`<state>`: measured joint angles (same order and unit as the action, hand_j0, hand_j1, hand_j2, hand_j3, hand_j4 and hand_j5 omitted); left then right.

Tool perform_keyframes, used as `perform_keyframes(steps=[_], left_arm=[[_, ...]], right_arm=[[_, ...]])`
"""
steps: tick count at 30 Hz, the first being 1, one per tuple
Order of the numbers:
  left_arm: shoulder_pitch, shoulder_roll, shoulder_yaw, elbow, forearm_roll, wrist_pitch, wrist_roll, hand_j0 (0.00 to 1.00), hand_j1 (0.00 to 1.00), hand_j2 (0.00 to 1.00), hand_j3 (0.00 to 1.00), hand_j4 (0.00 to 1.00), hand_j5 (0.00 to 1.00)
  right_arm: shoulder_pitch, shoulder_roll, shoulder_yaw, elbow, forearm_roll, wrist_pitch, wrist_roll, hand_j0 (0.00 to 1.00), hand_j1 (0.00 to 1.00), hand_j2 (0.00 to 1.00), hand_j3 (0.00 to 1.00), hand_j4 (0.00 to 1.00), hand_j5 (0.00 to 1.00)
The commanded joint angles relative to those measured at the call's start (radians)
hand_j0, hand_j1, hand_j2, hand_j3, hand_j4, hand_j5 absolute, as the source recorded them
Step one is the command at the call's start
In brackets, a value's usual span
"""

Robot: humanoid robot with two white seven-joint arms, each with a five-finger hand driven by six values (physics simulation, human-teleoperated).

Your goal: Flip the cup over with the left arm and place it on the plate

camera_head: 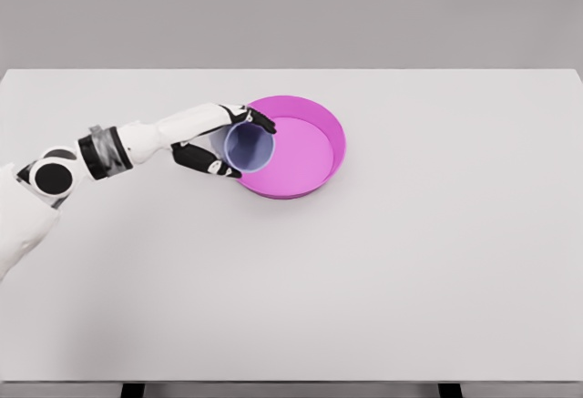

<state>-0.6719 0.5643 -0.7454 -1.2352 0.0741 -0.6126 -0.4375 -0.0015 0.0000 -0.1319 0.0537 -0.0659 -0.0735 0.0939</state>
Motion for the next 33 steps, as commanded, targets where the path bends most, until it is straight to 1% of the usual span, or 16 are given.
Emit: perform_keyframes(steps=[1, 3, 7, 8, 9, 10, 11, 13, 18, 20, 22, 27, 28, 30, 32, 33], left_arm=[[-0.003, -0.003, -0.034, 0.0, 0.009, 0.002, 0.0, 0.75, 0.75, 0.75, 0.75, 0.75, 0.75], [-0.014, -0.032, -0.051, 0.01, 0.009, 0.002, 0.0, 0.75, 0.75, 0.75, 0.75, 0.75, 0.75], [-0.032, -0.037, -0.081, 0.014, 0.009, 0.002, 0.0, 0.75, 0.75, 0.75, 0.75, 0.75, 0.75], [-0.035, -0.037, -0.083, 0.026, 0.007, 0.002, -0.001, 0.75, 0.75, 0.75, 0.75, 0.75, 0.75], [-0.041, -0.053, -0.095, 0.04, 0.007, 0.002, -0.001, 0.75, 0.75, 0.75, 0.75, 0.75, 0.75], [-0.057, -0.057, -0.111, 0.054, 0.007, 0.002, -0.001, 0.75, 0.75, 0.75, 0.75, 0.75, 0.75], [-0.06, -0.058, -0.117, 0.065, 0.007, 0.002, -0.001, 0.75, 0.75, 0.75, 0.75, 0.75, 0.75], [-0.071, -0.078, -0.117, 0.08, 0.007, 0.002, -0.001, 0.75, 0.75, 0.75, 0.75, 0.75, 0.75], [-0.094, -0.08, -0.118, 0.082, 0.016, 0.002, -0.001, 0.75, 0.75, 0.75, 0.75, 0.75, 0.75], [-0.1, -0.098, -0.118, 0.094, 0.016, 0.002, -0.001, 0.75, 0.75, 0.75, 0.75, 0.75, 0.75], [-0.101, -0.113, -0.12, 0.109, 0.016, 0.002, -0.003, 0.75, 0.75, 0.75, 0.75, 0.75, 0.75], [-0.107, -0.127, -0.12, 0.115, 0.018, 0.002, -0.006, 0.75, 0.75, 0.75, 0.75, 0.75, 0.75], [-0.107, -0.139, -0.118, 0.137, 0.021, 0.002, -0.004, 0.75, 0.75, 0.75, 0.75, 0.75, 0.75], [-0.107, -0.161, -0.118, 0.16, 0.044, 0.002, -0.004, 0.75, 0.75, 0.75, 0.75, 0.75, 0.75], [-0.107, -0.161, -0.118, 0.16, 0.068, 0.002, -0.004, 0.75, 0.75, 0.75, 0.75, 0.75, 0.75], [-0.106, -0.161, -0.118, 0.16, 0.093, 0.002, -0.004, 0.75, 0.75, 0.75, 0.75, 0.75, 0.75]], right_arm=[[0.0, 0.0, 0.0, 0.0, 0.0, 0.0, 0.001, 1.0, 1.0, 1.0, 1.0, 1.0, 1.0], [0.0, 0.0, 0.0, 0.0, 0.0, 0.0, 0.001, 1.0, 1.0, 1.0, 1.0, 1.0, 1.0], [0.0, 0.0, 0.0, 0.0, 0.0, 0.0, 0.0, 1.0, 1.0, 1.0, 1.0, 1.0, 1.0], [0.0, 0.0, 0.0, 0.0, 0.0, 0.0, 0.0, 1.0, 1.0, 1.0, 1.0, 1.0, 1.0], [0.0, 0.0, 0.0, 0.0, 0.0, 0.0, 0.0, 1.0, 1.0, 1.0, 1.0, 1.0, 1.0], [0.0, 0.0, 0.0, 0.0, 0.0, 0.0, 0.0, 1.0, 1.0, 1.0, 1.0, 1.0, 1.0], [0.0, 0.0, 0.0, 0.0, 0.0, 0.0, 0.0, 1.0, 1.0, 1.0, 1.0, 1.0, 1.0], [0.0, 0.0, 0.0, 0.0, 0.0, 0.0, 0.0, 1.0, 1.0, 1.0, 1.0, 1.0, 1.0], [0.0, 0.0, 0.0, 0.0, 0.0, 0.0, 0.0, 1.0, 1.0, 1.0, 1.0, 1.0, 1.0], [0.0, 0.0, 0.0, 0.0, 0.0, 0.0, 0.0, 1.0, 1.0, 1.0, 1.0, 1.0, 1.0], [0.0, 0.0, 0.0, 0.0, 0.0, 0.0, 0.0, 1.0, 1.0, 1.0, 1.0, 1.0, 1.0], [0.0, 0.0, 0.0, 0.0, 0.0, 0.0, 0.0, 1.0, 1.0, 1.0, 1.0, 1.0, 1.0], [0.0, 0.0, 0.0, 0.0, 0.0, 0.001, 0.0, 1.0, 1.0, 1.0, 1.0, 1.0, 1.0], [0.0, 0.0, 0.0, 0.0, 0.0, 0.0, 0.001, 1.0, 1.0, 1.0, 1.0, 1.0, 1.0], [0.0, 0.0, 0.0, 0.0, 0.0, 0.0, 0.0, 1.0, 1.0, 1.0, 1.0, 1.0, 1.0], [0.0, 0.0, 0.0, 0.0, 0.0, 0.0, 0.0, 1.0, 1.0, 1.0, 1.0, 1.0, 1.0]])
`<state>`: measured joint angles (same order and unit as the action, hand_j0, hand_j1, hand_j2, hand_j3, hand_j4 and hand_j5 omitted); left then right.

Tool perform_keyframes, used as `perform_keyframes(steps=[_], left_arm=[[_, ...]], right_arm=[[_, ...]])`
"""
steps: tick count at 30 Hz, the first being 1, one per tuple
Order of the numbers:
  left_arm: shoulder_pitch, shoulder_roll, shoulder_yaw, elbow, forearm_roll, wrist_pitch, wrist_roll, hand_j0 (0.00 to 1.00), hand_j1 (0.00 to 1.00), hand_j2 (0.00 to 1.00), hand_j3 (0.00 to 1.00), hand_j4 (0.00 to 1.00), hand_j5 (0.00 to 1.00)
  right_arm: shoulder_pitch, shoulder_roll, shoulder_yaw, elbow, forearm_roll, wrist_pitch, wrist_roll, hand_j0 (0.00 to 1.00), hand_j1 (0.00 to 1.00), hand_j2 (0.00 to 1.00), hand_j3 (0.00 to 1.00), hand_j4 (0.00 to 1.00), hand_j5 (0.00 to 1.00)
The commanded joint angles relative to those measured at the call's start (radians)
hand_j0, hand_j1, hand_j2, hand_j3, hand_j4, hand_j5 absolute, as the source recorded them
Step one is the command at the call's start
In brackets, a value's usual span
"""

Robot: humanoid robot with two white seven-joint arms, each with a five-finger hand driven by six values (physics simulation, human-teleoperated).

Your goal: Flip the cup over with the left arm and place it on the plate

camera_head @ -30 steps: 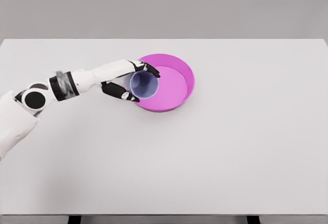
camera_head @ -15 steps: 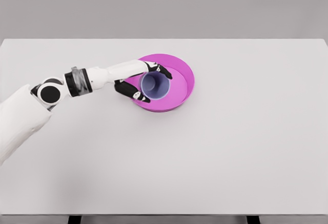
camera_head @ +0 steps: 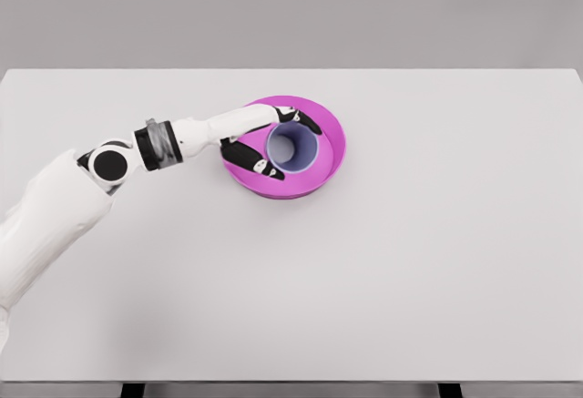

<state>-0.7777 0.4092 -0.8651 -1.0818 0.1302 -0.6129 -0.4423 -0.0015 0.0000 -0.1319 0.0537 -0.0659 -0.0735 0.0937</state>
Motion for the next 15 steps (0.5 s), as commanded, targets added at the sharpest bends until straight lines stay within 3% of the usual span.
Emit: perform_keyframes(steps=[1, 12, 15], left_arm=[[0.0, -0.006, 0.001, 0.006, 0.048, 0.002, 0.0, 0.75, 0.75, 0.75, 0.75, 0.75, 0.75], [-0.002, -0.007, 0.005, 0.01, 0.075, 0.002, -0.001, 0.75, 0.75, 0.75, 0.75, 0.75, 0.75], [-0.002, -0.015, 0.005, 0.049, 0.074, 0.002, -0.001, 0.75, 0.75, 0.75, 0.75, 0.75, 0.75]], right_arm=[[0.0, 0.0, 0.0, 0.0, 0.0, 0.0, 0.001, 1.0, 1.0, 1.0, 1.0, 1.0, 1.0], [0.0, 0.0, 0.0, 0.0, 0.0, 0.0, 0.001, 1.0, 1.0, 1.0, 1.0, 1.0, 1.0], [0.0, 0.0, 0.0, 0.0, 0.0, 0.0, 0.0, 1.0, 1.0, 1.0, 1.0, 1.0, 1.0]])
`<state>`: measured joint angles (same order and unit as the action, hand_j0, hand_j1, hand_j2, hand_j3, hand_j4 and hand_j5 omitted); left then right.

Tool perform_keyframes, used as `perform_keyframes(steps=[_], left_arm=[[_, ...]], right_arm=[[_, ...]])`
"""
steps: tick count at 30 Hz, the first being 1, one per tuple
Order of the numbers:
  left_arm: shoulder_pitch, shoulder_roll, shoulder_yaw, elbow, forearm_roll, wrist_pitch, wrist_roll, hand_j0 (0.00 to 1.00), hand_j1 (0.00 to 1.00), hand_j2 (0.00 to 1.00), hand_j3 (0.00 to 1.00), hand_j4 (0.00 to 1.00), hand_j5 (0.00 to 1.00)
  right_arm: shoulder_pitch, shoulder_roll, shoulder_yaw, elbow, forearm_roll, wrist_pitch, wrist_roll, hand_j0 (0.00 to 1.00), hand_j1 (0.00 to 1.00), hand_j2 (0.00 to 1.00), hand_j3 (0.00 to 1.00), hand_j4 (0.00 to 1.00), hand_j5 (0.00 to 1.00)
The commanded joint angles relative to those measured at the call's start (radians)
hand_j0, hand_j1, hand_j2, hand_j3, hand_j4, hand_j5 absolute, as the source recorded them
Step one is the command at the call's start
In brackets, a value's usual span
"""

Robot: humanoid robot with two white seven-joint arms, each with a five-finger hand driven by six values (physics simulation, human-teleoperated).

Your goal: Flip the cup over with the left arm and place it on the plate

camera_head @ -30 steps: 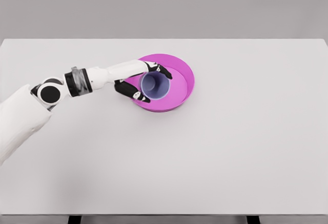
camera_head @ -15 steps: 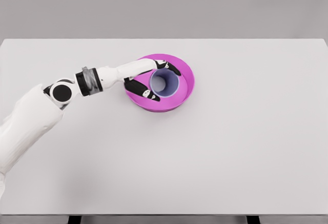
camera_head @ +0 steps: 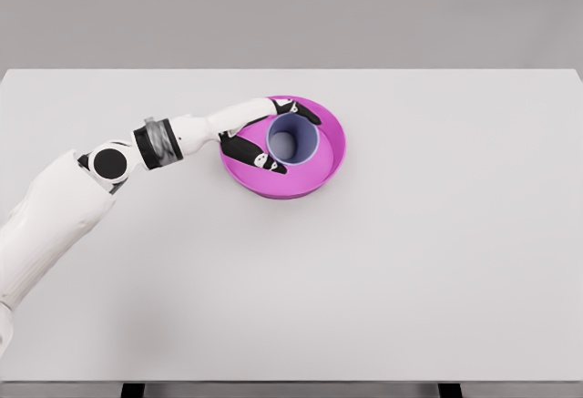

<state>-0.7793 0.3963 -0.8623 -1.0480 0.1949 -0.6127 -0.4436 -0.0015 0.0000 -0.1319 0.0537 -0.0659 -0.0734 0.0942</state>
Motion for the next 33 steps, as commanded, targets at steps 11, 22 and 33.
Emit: perform_keyframes(steps=[11, 22, 33], left_arm=[[-0.002, -0.042, 0.008, 0.08, 0.04, 0.002, 0.0, 0.75, 0.75, 0.75, 0.75, 0.75, 0.75], [0.006, -0.059, 0.006, 0.082, 0.098, 0.002, 0.0, 0.76, 0.76, 0.76, 0.76, 0.76, 0.76], [0.014, -0.071, 0.002, 0.121, 0.095, 0.002, 0.0, 0.77, 0.77, 0.77, 0.77, 0.77, 0.77]], right_arm=[[0.0, 0.0, 0.0, 0.0, 0.0, 0.0, 0.001, 1.0, 1.0, 1.0, 1.0, 1.0, 1.0], [0.0, 0.0, 0.0, 0.0, 0.0, 0.0, -0.001, 1.0, 1.0, 1.0, 1.0, 1.0, 1.0], [0.0, 0.0, 0.0, 0.0, 0.0, 0.0, -0.001, 1.0, 1.0, 1.0, 1.0, 1.0, 1.0]])
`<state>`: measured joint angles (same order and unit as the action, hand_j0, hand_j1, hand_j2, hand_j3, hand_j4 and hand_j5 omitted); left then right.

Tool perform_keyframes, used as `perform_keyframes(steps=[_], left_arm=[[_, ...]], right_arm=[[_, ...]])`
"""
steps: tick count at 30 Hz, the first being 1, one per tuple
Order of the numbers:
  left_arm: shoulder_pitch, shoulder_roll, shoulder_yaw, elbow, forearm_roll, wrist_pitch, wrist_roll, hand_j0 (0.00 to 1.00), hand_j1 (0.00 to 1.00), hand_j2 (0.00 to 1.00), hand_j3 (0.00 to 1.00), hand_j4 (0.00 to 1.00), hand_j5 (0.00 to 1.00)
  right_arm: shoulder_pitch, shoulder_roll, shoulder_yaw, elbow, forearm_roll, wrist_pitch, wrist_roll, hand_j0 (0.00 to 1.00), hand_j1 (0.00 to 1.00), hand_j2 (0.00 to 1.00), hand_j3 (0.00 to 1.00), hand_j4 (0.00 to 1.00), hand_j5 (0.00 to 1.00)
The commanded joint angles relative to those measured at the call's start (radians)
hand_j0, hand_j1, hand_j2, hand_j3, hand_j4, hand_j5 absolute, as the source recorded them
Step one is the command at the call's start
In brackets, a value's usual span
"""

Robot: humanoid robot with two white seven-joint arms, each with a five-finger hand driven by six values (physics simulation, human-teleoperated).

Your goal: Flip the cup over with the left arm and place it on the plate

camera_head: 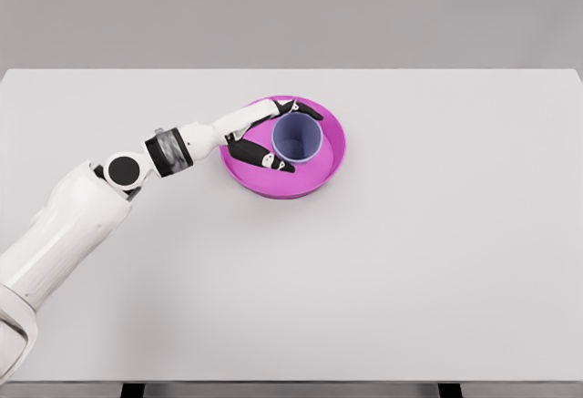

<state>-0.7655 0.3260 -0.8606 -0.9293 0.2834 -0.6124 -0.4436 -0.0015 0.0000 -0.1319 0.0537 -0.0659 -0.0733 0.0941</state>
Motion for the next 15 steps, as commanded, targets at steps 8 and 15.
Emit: perform_keyframes(steps=[8, 15], left_arm=[[0.0, -0.013, 0.0, 0.043, 0.005, 0.002, 0.0, 0.8, 0.8, 0.8, 0.8, 0.8, 0.8], [0.0, -0.022, 0.0, 0.058, 0.004, 0.002, -0.003, 0.85, 0.85, 0.85, 0.85, 0.85, 0.85]], right_arm=[[0.0, 0.0, 0.0, 0.0, 0.0, 0.0, 0.001, 1.0, 1.0, 1.0, 1.0, 1.0, 1.0], [0.0, 0.0, 0.0, 0.0, 0.0, 0.0, 0.001, 1.0, 1.0, 1.0, 1.0, 1.0, 1.0]])
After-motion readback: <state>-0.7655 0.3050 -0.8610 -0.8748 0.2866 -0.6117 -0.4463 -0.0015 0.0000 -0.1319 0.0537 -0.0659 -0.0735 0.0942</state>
